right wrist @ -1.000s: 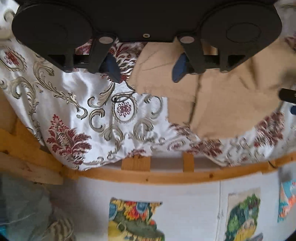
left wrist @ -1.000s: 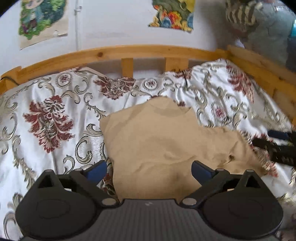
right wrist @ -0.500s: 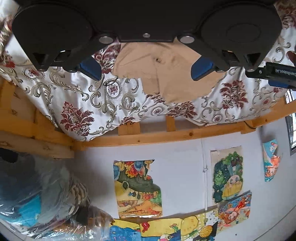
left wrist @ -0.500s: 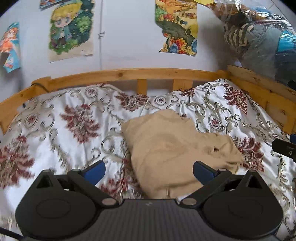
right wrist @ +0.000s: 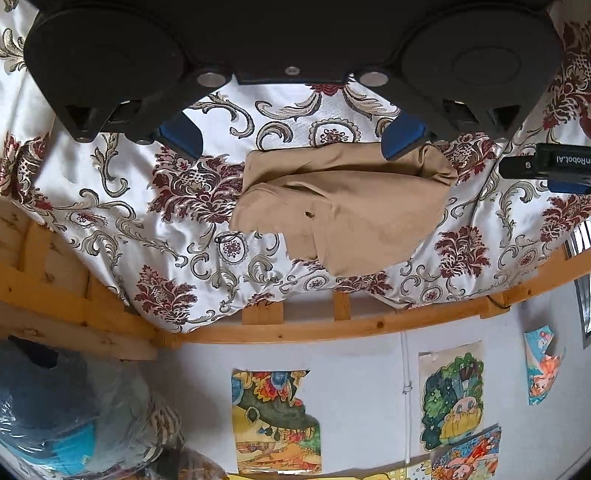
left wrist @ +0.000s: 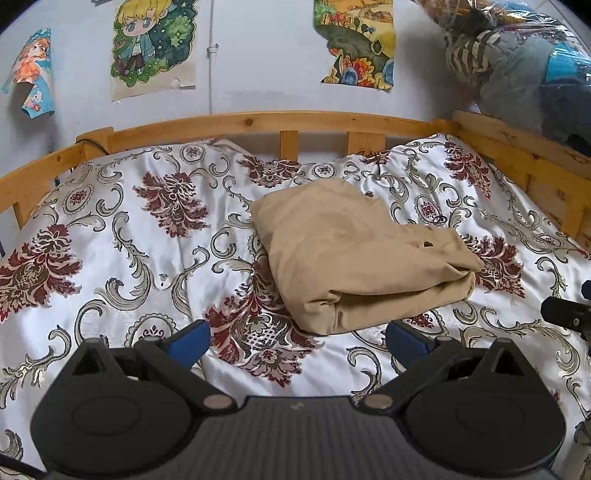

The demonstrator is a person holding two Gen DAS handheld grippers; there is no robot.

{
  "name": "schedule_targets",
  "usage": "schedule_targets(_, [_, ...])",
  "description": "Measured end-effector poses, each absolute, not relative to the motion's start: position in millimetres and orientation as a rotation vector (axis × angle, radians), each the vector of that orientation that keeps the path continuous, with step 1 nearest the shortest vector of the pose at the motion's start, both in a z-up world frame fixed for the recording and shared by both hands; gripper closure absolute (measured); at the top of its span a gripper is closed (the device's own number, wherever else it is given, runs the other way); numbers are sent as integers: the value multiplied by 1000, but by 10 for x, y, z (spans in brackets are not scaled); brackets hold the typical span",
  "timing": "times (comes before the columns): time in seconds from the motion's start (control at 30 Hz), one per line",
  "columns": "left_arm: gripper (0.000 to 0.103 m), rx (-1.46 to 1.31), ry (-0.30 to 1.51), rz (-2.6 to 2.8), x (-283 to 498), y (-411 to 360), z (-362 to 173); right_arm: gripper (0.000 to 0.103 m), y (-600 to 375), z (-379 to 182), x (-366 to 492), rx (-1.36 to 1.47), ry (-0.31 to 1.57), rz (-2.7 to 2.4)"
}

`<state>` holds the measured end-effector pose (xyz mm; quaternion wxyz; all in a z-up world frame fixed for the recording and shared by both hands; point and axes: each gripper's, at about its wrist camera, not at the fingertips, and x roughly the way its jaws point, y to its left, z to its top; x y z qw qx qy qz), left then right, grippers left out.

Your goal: Fold large clothes

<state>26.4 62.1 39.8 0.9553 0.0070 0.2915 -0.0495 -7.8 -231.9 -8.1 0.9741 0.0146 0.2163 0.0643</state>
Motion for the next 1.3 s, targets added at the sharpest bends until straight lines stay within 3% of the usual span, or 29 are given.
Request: schedule_targets(1.3, [1,6,694,-83,349,647,300,1,-2349,-165,-2,58,488,101])
